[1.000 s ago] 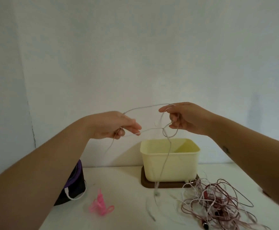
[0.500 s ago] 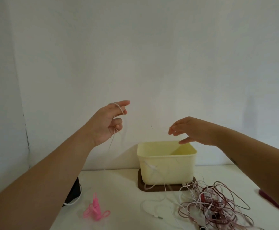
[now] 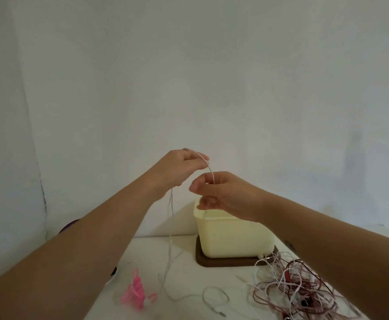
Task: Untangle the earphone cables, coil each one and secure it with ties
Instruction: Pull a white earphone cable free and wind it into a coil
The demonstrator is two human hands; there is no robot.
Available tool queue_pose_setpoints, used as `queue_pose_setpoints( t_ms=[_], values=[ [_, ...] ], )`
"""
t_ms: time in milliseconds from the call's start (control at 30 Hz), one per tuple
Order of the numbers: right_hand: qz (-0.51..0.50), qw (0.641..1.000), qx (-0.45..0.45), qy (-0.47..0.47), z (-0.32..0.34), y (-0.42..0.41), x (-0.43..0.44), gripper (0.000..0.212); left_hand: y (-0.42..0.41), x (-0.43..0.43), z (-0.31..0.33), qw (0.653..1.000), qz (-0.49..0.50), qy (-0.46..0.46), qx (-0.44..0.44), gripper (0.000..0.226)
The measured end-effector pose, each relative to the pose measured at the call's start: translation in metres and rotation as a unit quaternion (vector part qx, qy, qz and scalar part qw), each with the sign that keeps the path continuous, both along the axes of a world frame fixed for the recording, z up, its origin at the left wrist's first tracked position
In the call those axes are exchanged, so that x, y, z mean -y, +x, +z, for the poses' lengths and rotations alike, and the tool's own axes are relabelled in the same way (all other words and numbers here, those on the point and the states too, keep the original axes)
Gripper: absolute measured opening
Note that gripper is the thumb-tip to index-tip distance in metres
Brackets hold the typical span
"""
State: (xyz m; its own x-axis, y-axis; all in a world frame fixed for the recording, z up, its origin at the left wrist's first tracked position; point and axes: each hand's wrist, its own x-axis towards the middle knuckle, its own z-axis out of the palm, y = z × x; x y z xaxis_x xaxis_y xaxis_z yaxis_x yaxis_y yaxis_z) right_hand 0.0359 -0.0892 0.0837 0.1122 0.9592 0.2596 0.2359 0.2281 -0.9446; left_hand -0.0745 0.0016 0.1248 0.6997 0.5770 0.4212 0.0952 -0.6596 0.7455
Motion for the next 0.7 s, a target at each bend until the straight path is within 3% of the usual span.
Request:
queue_pose_setpoints(
  t_ms=[167,267,333,400,467,567,633,700],
  values=[
    [-0.193,0.98,0.037,-0.026,-0.014,0.044,0.003,0.014,-0.014,-0.023,0.007,0.986,0.095,0.055,0.125,0.007],
    [-0.318,0.947,-0.036,-0.034,-0.033,0.08,0.009,0.021,-0.026,-0.04,0.004,0.973,0.157,0.078,0.147,0.012],
    [-0.336,0.932,-0.115,-0.066,-0.044,0.098,0.014,0.026,-0.028,-0.049,0.0,0.976,0.16,0.019,0.149,0.015],
    [-0.285,0.926,-0.231,-0.089,-0.051,0.104,0.016,0.03,-0.028,-0.052,-0.003,0.973,0.144,-0.098,0.152,0.022],
    [-0.235,0.911,-0.334,-0.068,-0.051,0.102,0.015,0.033,-0.03,-0.052,-0.004,0.96,0.113,-0.201,0.157,0.027],
    [-0.226,0.886,-0.405,0.009,-0.048,0.099,0.009,0.037,-0.034,-0.057,-0.008,0.953,0.082,-0.256,0.141,0.035],
    [-0.27,0.898,-0.347,0.015,-0.048,0.1,0.005,0.042,-0.036,-0.059,-0.011,0.95,0.06,-0.276,0.13,0.037],
    [-0.327,0.924,-0.197,-0.01,-0.05,0.101,0.003,0.049,-0.036,-0.059,-0.011,0.941,0.022,-0.304,0.145,0.036]
  ],
)
